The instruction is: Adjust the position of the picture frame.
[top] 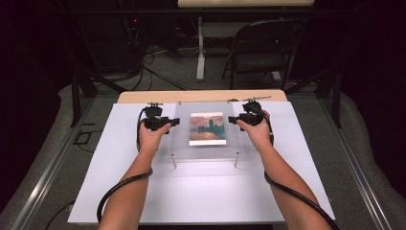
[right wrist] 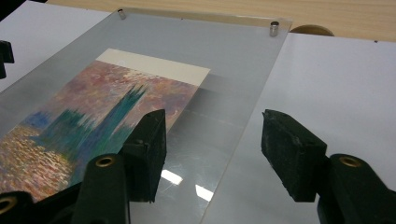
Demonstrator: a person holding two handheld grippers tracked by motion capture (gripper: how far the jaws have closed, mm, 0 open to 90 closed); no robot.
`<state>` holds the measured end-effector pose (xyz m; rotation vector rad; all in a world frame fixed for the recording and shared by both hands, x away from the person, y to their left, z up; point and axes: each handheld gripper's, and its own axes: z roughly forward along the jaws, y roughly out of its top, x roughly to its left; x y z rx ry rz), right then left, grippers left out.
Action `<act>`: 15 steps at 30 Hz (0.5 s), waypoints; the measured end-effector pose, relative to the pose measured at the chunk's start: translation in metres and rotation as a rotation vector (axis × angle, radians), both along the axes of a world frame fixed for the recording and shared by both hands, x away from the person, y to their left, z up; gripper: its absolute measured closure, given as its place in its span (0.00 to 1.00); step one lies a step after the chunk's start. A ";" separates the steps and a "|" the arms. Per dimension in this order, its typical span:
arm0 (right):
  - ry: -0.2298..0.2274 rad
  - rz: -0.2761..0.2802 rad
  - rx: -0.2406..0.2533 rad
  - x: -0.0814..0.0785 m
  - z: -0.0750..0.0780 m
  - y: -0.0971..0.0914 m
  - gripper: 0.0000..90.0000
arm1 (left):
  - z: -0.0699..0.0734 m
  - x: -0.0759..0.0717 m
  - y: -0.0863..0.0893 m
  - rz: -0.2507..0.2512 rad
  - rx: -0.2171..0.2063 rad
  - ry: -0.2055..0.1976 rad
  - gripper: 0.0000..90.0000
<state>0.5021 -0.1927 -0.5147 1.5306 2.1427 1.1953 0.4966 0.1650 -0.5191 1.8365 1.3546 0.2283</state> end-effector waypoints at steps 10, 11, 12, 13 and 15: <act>0.030 0.007 0.027 0.005 -0.002 0.007 0.43 | -0.006 0.005 -0.011 -0.012 -0.007 0.034 0.44; 0.034 0.004 0.027 0.006 -0.002 0.007 0.43 | -0.006 0.006 -0.012 -0.013 -0.005 0.036 0.44; 0.037 0.006 0.029 0.006 -0.004 0.007 0.42 | -0.007 0.006 -0.013 -0.013 0.006 0.036 0.43; 0.037 0.006 0.029 0.006 -0.004 0.007 0.42 | -0.007 0.006 -0.013 -0.013 0.006 0.036 0.43; 0.052 0.008 0.032 0.007 -0.008 0.008 0.42 | -0.009 0.007 -0.014 -0.009 0.007 0.037 0.43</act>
